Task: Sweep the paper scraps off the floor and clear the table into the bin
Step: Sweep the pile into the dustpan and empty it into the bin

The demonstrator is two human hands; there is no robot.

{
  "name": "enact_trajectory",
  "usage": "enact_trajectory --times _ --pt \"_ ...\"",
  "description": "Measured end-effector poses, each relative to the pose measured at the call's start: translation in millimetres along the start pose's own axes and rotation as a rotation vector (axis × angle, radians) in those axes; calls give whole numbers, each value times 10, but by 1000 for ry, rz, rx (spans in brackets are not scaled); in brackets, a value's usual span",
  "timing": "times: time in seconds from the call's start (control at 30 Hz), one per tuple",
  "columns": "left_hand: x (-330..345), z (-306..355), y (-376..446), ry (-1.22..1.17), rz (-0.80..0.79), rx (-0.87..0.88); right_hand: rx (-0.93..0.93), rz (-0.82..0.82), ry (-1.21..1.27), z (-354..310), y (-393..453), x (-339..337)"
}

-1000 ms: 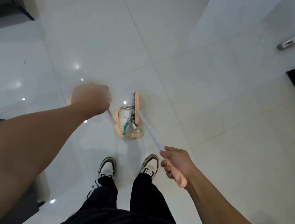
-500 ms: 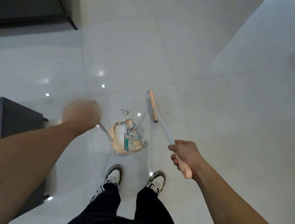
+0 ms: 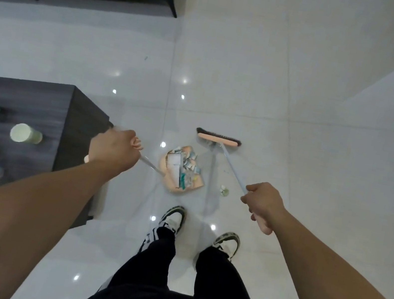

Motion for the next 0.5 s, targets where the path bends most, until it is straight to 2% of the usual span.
enact_trajectory --times 0.23,0.37,0.5 --pt "-22 161 161 -11 25 80 86 6 -85 411 -159 -151" --pt "-91 290 301 -19 34 145 134 24 -26 710 -363 -143" --pt "-149 592 376 68 13 304 233 29 80 1063 -630 -97"
Point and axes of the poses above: each hand's wrist, its own y-axis towards the middle knuckle, its own x-axis out of the palm, z = x × y, the point moved 2 cm from there along y, towards the middle knuckle
